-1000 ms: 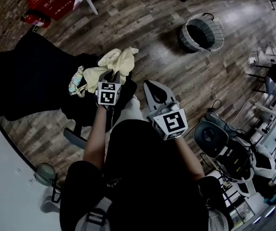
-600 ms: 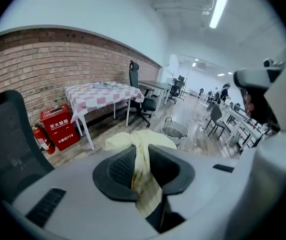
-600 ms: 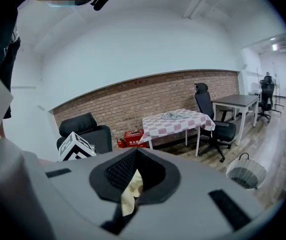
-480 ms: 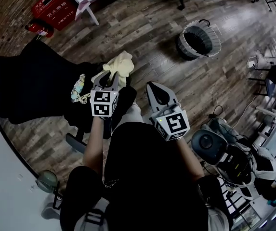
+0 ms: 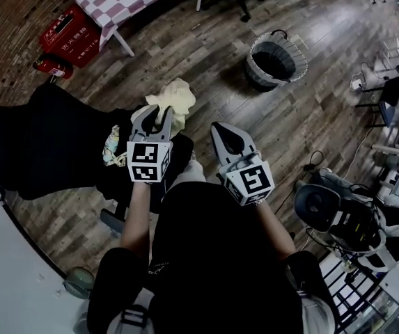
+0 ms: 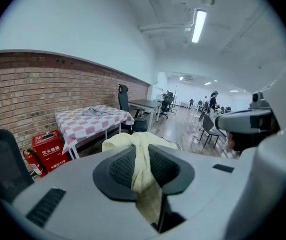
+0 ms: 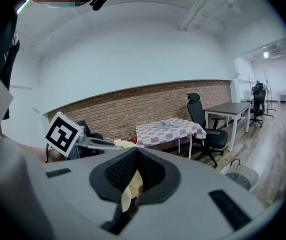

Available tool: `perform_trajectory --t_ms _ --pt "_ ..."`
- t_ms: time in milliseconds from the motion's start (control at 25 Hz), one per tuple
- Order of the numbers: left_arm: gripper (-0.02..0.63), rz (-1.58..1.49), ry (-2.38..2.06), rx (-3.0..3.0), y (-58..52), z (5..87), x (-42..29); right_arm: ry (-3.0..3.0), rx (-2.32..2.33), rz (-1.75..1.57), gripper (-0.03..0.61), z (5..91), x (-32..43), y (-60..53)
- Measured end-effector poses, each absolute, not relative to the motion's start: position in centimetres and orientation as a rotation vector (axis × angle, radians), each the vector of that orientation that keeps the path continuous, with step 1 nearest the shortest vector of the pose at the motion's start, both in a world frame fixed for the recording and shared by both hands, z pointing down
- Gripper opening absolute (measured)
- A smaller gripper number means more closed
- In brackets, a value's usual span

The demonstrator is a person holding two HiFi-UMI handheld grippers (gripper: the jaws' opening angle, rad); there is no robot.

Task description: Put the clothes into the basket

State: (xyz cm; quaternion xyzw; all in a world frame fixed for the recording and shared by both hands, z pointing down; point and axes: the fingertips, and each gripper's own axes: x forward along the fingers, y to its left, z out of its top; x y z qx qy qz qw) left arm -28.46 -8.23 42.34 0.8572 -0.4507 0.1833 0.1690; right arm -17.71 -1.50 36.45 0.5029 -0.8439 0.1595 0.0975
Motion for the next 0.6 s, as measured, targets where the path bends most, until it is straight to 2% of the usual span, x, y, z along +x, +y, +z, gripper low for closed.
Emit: perform_trajectory --t_ms 600 --pt "0.08 0.339 -1.061 2.698 -7.7 34.3 -20.4 -2.396 1.771 0.397 0.008 34.3 -11.8 1.0"
